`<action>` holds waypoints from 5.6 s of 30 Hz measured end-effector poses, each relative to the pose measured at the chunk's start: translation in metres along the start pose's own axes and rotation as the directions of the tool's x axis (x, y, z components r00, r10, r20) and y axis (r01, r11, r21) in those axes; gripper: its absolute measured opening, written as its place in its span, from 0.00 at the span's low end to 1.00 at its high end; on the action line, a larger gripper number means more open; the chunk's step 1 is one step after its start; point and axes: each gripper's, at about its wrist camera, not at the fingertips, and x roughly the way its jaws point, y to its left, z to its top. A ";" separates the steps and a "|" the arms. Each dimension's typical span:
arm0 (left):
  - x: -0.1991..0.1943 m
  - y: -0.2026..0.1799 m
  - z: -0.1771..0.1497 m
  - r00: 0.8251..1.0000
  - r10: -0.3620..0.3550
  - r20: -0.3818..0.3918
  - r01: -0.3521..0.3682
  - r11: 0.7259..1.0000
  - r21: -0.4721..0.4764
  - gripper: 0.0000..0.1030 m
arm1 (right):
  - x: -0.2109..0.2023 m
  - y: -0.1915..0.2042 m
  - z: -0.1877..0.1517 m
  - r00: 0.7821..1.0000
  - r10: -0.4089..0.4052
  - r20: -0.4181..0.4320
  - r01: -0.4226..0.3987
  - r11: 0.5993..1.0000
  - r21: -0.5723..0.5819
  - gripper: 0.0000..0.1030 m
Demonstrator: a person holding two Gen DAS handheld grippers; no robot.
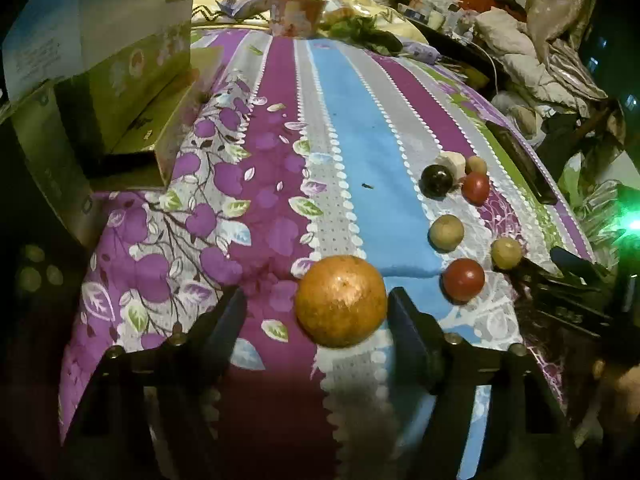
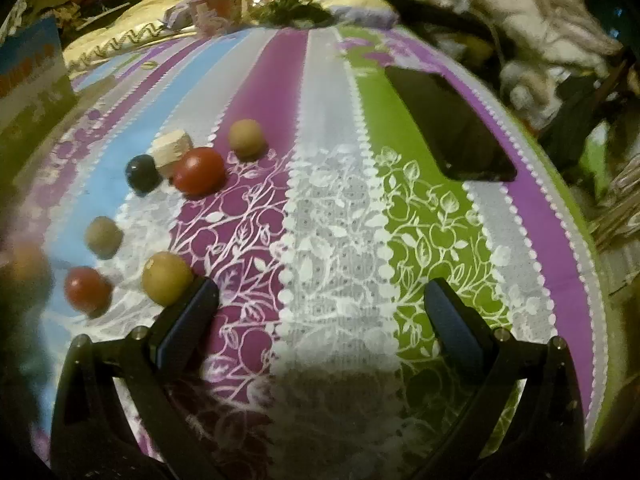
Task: Organize fruits
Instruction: 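Grasp the orange with the left tool while the right tool grasps a tan round fruit, then carry the orange and tan fruit in both tools over the light-blue basket, then open the right tool dropping the tan fruit while the left tool releases the orange, then move both open tools back to the fruits on the bedsheet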
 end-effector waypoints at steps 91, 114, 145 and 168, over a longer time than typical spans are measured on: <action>-0.302 0.313 0.012 0.901 0.417 0.118 -0.300 0.796 -0.527 0.41 | -0.202 0.365 0.106 0.807 0.588 -0.051 -0.534 0.690 -0.489 0.26; -0.268 0.355 0.003 0.941 0.335 -0.051 -0.315 0.805 -0.502 0.41 | -0.155 0.410 0.090 0.805 0.507 -0.308 -0.591 0.645 -0.483 0.26; -0.262 0.363 -0.002 0.936 0.342 -0.079 -0.331 0.783 -0.527 0.61 | -0.148 0.419 0.087 0.797 0.518 -0.309 -0.602 0.639 -0.479 0.41; -0.272 0.306 -0.004 0.917 0.396 0.054 -0.306 0.784 -0.540 0.77 | -0.217 0.298 0.052 0.812 0.563 0.154 -0.433 0.758 -0.488 0.68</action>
